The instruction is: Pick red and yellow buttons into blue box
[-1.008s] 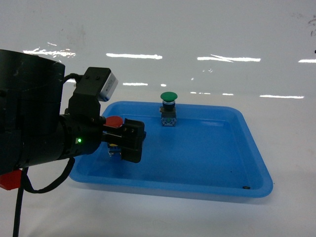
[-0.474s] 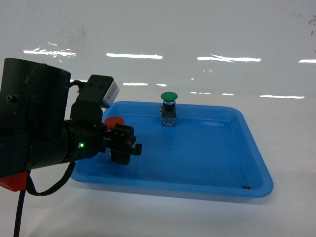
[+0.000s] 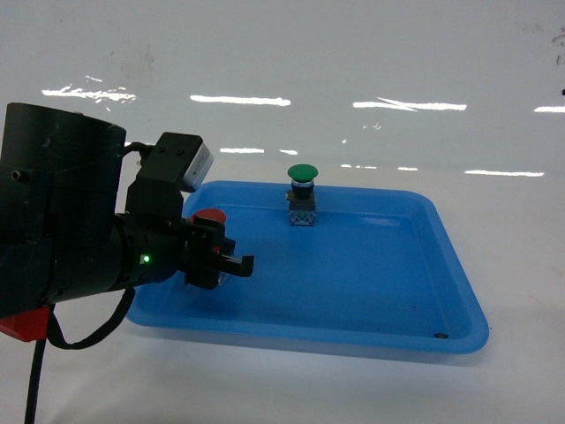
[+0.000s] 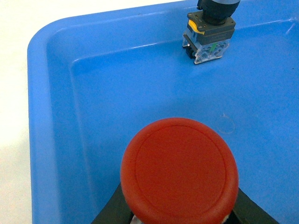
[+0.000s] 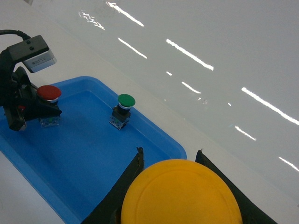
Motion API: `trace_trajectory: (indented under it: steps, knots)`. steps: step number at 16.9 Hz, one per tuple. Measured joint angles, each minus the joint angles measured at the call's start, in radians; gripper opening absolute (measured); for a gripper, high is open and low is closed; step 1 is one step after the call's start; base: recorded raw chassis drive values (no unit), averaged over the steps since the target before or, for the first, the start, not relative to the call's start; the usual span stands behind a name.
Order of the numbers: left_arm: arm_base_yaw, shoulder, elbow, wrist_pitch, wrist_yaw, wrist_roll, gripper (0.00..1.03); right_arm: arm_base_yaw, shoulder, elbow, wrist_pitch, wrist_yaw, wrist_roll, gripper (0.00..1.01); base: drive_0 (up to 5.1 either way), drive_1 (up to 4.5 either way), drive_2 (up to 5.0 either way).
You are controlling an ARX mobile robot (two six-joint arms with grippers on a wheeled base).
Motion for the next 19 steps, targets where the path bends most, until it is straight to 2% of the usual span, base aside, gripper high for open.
trace_trajectory:
  steps: [5,7,8,14,16,19]
  knots:
    - [0.051,-0.189,-0.155,0.048,-0.026,0.002,0.24,0.0,0.0,0.0,0.0,0.0,0.0,0.29,0.0,0.0,0.0]
    - [0.071,-0.358,-0.225,0.072,-0.038,0.005,0.24,0.0,0.0,0.0,0.0,0.0,0.0,0.29,0.0,0.0,0.0]
    - [0.064,-0.536,-0.31,0.055,-0.049,0.004,0.24,0.0,0.0,0.0,0.0,0.0,0.0,0.29,0.0,0.0,0.0]
    - [0.051,-0.818,-0.408,0.016,-0.111,-0.004,0.24,0.0,0.0,0.0,0.0,0.0,0.0,0.29,0.0,0.0,0.0]
    - [0.035,-0.888,-0.451,-0.017,-0.143,-0.009,0.24,0.0,0.0,0.0,0.0,0.0,0.0,0.29,0.0,0.0,0.0]
    - [0.023,-1.033,-0.478,-0.112,-0.186,-0.039,0.24,0.0,0.0,0.0,0.0,0.0,0.0,0.29,0.0,0.0,0.0]
